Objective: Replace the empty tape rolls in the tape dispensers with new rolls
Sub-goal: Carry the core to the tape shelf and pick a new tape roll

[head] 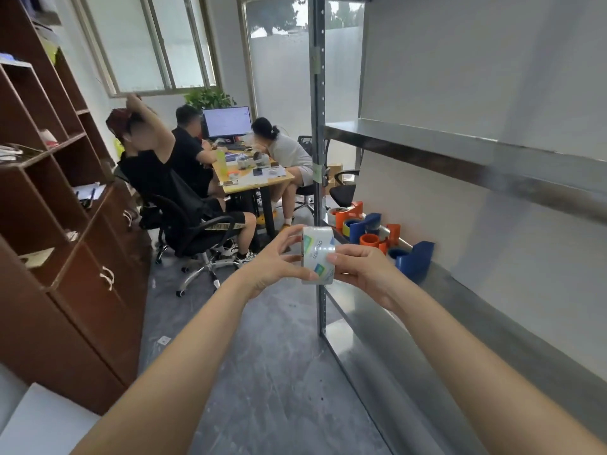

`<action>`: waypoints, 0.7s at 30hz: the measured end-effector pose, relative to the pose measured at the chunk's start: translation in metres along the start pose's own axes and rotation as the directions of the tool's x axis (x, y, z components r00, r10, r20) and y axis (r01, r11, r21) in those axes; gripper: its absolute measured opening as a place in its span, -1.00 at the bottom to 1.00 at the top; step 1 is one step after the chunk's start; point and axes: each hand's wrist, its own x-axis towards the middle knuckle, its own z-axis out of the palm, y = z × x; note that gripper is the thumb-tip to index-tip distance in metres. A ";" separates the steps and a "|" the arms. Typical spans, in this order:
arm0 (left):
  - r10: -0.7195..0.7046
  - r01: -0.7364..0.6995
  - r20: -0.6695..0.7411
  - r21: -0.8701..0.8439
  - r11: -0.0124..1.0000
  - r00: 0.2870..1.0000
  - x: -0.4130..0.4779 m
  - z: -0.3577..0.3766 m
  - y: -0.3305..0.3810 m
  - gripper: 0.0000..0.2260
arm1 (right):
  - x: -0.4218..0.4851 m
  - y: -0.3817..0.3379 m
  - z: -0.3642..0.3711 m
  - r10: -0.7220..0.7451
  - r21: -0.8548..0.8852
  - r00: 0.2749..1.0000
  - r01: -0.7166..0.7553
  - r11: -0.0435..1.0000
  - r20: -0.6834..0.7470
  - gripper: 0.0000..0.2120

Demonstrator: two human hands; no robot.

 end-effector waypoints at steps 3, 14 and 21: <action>-0.001 0.001 -0.011 0.003 1.000 1.000 0.005 -0.018 -0.005 -0.15 | 0.014 0.000 0.011 -0.003 0.006 1.000 0.003 1.000 0.014 -0.87; 0.009 -0.009 0.009 -0.012 1.000 1.000 0.063 -0.054 -0.011 -0.09 | 0.080 -0.009 0.002 -0.030 -0.048 1.000 0.029 0.998 -0.009 -0.81; -0.003 0.003 0.018 -0.004 1.000 1.000 0.127 -0.083 -0.024 -0.07 | 0.150 -0.005 -0.014 -0.042 -0.051 0.999 0.041 0.998 -0.012 -0.78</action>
